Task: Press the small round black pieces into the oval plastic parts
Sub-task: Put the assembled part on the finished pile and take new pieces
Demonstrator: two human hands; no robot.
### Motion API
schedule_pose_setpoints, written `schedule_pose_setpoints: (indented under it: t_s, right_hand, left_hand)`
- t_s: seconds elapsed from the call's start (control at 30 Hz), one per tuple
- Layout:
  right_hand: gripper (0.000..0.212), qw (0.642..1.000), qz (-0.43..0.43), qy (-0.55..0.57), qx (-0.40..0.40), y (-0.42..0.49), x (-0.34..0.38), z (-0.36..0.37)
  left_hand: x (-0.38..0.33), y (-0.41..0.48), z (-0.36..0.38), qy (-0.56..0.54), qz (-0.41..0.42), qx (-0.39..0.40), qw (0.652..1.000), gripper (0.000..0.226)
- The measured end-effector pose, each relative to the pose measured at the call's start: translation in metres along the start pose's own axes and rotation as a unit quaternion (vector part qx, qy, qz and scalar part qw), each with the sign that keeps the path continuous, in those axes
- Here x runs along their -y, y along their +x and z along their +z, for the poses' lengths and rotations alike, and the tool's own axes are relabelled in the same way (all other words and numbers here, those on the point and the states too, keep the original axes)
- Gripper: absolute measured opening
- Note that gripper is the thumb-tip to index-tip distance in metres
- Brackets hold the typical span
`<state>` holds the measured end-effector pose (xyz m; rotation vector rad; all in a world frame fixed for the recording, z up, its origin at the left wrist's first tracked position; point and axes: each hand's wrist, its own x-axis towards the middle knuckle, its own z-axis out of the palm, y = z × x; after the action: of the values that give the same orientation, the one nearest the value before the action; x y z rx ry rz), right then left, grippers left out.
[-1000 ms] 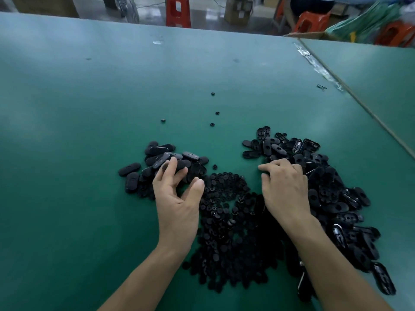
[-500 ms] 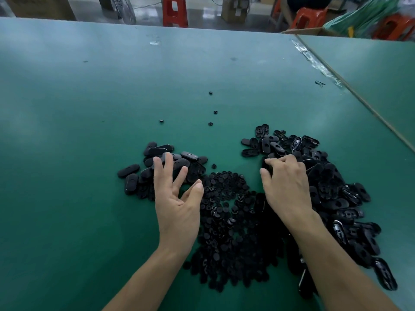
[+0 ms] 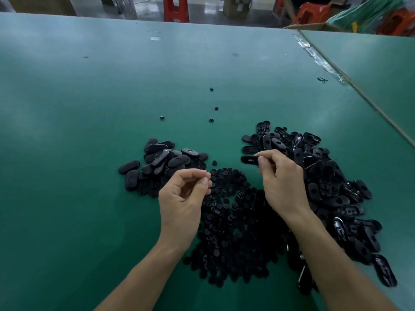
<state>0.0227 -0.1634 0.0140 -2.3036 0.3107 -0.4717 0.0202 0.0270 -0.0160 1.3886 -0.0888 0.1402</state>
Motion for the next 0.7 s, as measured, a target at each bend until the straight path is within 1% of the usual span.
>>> schedule_pose_setpoints:
  t_s: [0.07, 0.13, 0.27, 0.4, 0.47, 0.6, 0.7]
  right_hand:
    - [0.017, 0.996, 0.006, 0.075, 0.037, -0.005, 0.005, 0.001]
    - [0.018, 0.991, 0.005, 0.112, 0.074, -0.009, 0.010, 0.004]
    - [0.019, 0.972, 0.014, 0.185, 0.143, -0.014, 0.017, 0.014]
    - [0.015, 0.958, 0.002, 0.218, 0.185, -0.017, 0.023, 0.022]
    - [0.012, 0.953, 0.011, 0.234, 0.190, -0.017, 0.025, 0.026]
    - [0.007, 0.954, 0.025, 0.248, 0.165, -0.017, 0.022, 0.030]
    - [0.007, 0.954, 0.029, 0.250, 0.160, -0.019, 0.020, 0.031]
  left_hand:
    - [0.000, -0.001, 0.001, -0.006, -0.004, 0.002, 1.000, 0.022]
    - [0.000, 0.000, 0.001, -0.007, -0.013, 0.000, 1.000, 0.018]
    - [0.000, 0.000, 0.002, 0.001, -0.025, 0.006, 1.000, 0.023]
    - [-0.002, -0.001, 0.001, 0.007, -0.031, 0.020, 0.999, 0.025]
    - [-0.002, -0.001, 0.001, 0.016, -0.028, 0.016, 0.999, 0.024]
    - [-0.002, -0.001, 0.002, 0.032, -0.028, 0.009, 0.999, 0.022]
    - [-0.004, -0.003, 0.004, 0.019, -0.037, 0.003, 0.999, 0.019]
